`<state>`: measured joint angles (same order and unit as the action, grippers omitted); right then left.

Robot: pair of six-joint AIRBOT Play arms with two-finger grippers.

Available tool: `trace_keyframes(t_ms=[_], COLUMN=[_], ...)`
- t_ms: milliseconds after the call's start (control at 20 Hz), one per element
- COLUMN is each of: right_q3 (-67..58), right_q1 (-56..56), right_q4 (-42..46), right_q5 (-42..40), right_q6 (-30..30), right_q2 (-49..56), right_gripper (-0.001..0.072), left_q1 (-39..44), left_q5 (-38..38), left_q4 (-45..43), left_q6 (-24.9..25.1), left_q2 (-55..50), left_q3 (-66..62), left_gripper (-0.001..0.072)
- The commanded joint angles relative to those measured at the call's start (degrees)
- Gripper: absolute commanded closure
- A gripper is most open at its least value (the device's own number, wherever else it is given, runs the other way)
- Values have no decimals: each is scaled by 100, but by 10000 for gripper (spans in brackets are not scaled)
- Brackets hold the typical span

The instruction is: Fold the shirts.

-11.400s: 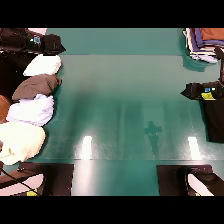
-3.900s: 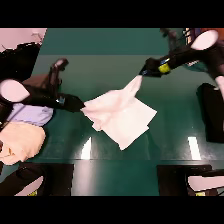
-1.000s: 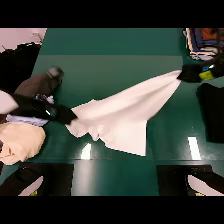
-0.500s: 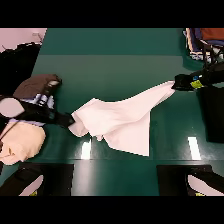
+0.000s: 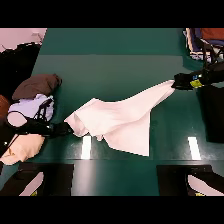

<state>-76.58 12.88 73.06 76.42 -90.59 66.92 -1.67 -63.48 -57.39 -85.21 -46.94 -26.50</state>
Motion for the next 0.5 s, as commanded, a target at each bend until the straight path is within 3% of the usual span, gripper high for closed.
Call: trace_keyframes(t_ms=[0, 250, 450], right_q3=[2, 2, 2], right_q1=[-2, 0, 0], right_q4=[-2, -7, -9], right_q5=[-37, 22, 31], right_q6=[2, 2, 0], right_q2=[-4, -4, -11], right_gripper=[697, 697, 697], left_q1=[-20, 348, 345], left_q5=[765, 1432, 1381], left_q4=[896, 866, 632], left_q6=[227, 101, 114], left_q2=[-2, -9, -9], left_q3=[597, 608, 608], left_gripper=[102, 102, 102])
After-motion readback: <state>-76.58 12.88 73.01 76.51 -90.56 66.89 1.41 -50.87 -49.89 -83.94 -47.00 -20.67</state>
